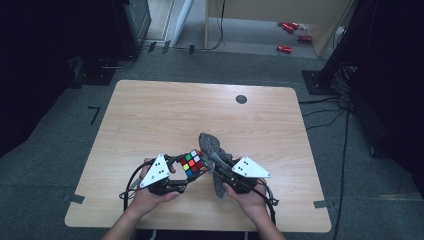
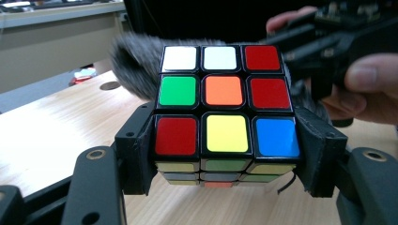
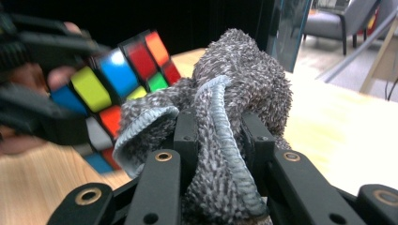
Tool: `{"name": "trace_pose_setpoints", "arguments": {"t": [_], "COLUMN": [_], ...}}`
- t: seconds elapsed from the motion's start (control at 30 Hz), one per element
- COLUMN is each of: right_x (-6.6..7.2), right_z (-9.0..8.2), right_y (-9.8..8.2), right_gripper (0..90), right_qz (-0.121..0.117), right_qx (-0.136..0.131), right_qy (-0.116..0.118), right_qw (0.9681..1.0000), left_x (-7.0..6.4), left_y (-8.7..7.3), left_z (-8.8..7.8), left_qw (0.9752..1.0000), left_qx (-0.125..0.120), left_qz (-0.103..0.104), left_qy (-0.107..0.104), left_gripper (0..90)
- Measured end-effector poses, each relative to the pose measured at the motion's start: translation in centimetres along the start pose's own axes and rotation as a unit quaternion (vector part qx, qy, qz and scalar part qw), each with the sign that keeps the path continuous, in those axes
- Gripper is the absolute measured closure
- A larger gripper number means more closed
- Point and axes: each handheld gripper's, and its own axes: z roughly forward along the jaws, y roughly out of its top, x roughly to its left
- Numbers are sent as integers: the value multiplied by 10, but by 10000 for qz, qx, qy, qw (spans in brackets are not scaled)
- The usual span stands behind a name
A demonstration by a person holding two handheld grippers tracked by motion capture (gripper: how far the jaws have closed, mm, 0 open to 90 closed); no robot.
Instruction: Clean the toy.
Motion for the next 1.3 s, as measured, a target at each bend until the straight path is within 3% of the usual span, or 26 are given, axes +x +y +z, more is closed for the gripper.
{"name": "trace_pose_setpoints", "arguments": {"t": [0.13, 0.23, 0.33, 0.43, 0.57, 0.73, 0.8, 0.93, 1.0, 1.1, 1.3], "right_x": [-1, 4, 16, 20, 7, -3, -2, 5, 11, 15, 0], "right_z": [-3, -9, -13, -12, -6, 0, -2, -12, -13, -8, 1], "right_y": [4, 13, 21, 22, 11, -1, 3, 17, 20, 14, -4], "right_gripper": [731, 731, 731, 731, 732, 732, 732, 731, 731, 733, 733], "right_qz": [7, -4, -168, -202, 80, 192, 182, 62, -55, -192, 90], "right_qx": [-66, -323, -577, -617, -339, 84, -33, -506, -589, -405, 26], "right_qy": [-115, -49, 72, 117, 144, -29, -63, 118, 211, 12, -36], "right_qw": [9999, 9995, 9982, 9978, 9993, 9998, 9998, 9986, 9980, 9990, 10000], "left_x": [1, 1, -3, -4, -3, 0, 0, -4, -6, -7, -2], "left_y": [-1, -3, -4, -2, 0, -1, -2, -5, -4, -2, 1], "left_z": [1, 3, 6, 4, 0, 0, 1, 6, 7, 7, 2], "left_qw": [10000, 10000, 9999, 9999, 10000, 9999, 10000, 9998, 9998, 9996, 10000], "left_qx": [-19, 67, 134, 74, -62, -93, -11, 140, 144, 239, 34], "left_qz": [-35, -38, 39, 95, 47, -40, 1, 96, 130, 150, -21], "left_qy": [60, 12, -29, -27, -61, -50, -35, -64, -101, -43, -57], "left_gripper": [352, 352, 352, 352, 352, 352, 352, 352, 352, 352, 352]}}
